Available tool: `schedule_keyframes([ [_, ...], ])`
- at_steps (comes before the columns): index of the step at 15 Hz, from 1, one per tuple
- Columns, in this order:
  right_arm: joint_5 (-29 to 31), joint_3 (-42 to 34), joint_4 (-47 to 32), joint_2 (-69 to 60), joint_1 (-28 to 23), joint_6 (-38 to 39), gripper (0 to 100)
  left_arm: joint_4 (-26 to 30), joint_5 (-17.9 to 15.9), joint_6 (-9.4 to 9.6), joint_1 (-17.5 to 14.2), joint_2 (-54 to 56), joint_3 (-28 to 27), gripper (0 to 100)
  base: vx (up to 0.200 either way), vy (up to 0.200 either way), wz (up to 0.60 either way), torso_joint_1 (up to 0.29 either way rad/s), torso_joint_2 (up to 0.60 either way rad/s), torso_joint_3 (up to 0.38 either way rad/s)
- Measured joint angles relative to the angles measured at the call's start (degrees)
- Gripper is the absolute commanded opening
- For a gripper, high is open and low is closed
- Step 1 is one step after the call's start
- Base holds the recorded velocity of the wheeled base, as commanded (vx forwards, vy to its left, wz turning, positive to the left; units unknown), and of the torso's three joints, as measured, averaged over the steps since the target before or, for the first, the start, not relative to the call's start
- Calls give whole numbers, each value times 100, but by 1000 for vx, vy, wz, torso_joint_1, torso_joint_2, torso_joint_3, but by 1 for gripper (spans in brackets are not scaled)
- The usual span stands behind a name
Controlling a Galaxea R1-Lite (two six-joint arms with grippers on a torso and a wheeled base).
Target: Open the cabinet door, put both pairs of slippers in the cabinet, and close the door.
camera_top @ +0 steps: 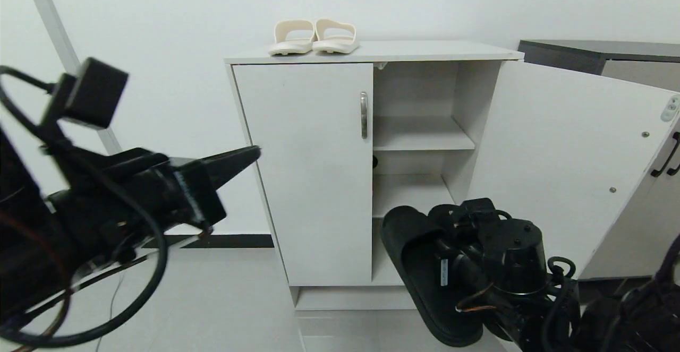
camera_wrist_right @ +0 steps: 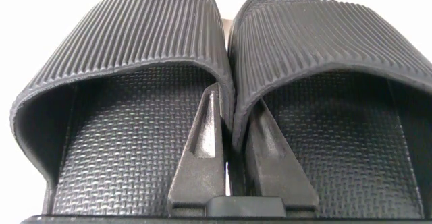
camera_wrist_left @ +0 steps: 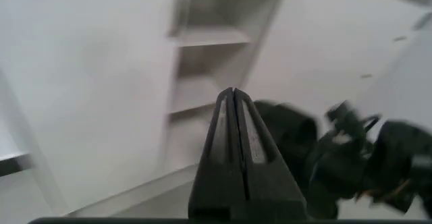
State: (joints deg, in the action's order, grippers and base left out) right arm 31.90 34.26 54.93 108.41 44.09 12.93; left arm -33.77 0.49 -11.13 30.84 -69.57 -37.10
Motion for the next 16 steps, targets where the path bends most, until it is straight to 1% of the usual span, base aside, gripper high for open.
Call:
schedule_keyframes([
  [1, 327, 184, 2, 156, -96, 22, 0, 299, 396, 227, -23, 411, 229, 0, 0, 0, 0, 0, 0, 0],
  [2, 553, 321, 2, 305, -187, 30, 0, 631, 829, 407, -141, 857, 463, 0, 0, 0, 0, 0, 0, 0],
  [3, 608, 395, 2, 432, -243, 37, 0, 934, 1130, 501, -435, 1279, 656, 0, 0, 0, 0, 0, 0, 0],
  [4, 614, 433, 2, 518, -250, 37, 0, 1163, 1306, 539, -827, 1646, 824, 0, 0, 0, 0, 0, 0, 0],
  [6, 617, 452, 6, 630, -267, 44, 0, 1495, 1456, 580, -1687, 2443, 1218, 0, 0, 0, 0, 0, 0, 0],
  [7, 624, 450, 6, 658, -267, 50, 0, 1604, 1484, 601, -1985, 2861, 1482, 0, 0, 0, 0, 0, 0, 0],
  [10, 636, 441, 6, 675, -267, 48, 0, 1902, 1530, 646, -2664, 4119, 2442, 0, 0, 0, 0, 0, 0, 0],
  [12, 630, 433, 2, 678, -258, 44, 0, 2000, 1508, 752, -3100, 4860, 3034, 0, 0, 0, 0, 0, 0, 0],
  [13, 636, 433, 11, 680, -269, 44, 0, 2132, 1402, 848, -3213, 5254, 3300, 0, 0, 0, 0, 0, 0, 0],
  [14, 630, 430, 9, 683, -261, 44, 0, 2313, 1163, 936, -3262, 5586, 3467, 0, 0, 0, 0, 0, 0, 0],
  [16, 624, 406, 9, 691, -256, 41, 0, 3120, 567, 1153, -3244, 6220, 3636, 0, 0, 0, 0, 0, 0, 0],
])
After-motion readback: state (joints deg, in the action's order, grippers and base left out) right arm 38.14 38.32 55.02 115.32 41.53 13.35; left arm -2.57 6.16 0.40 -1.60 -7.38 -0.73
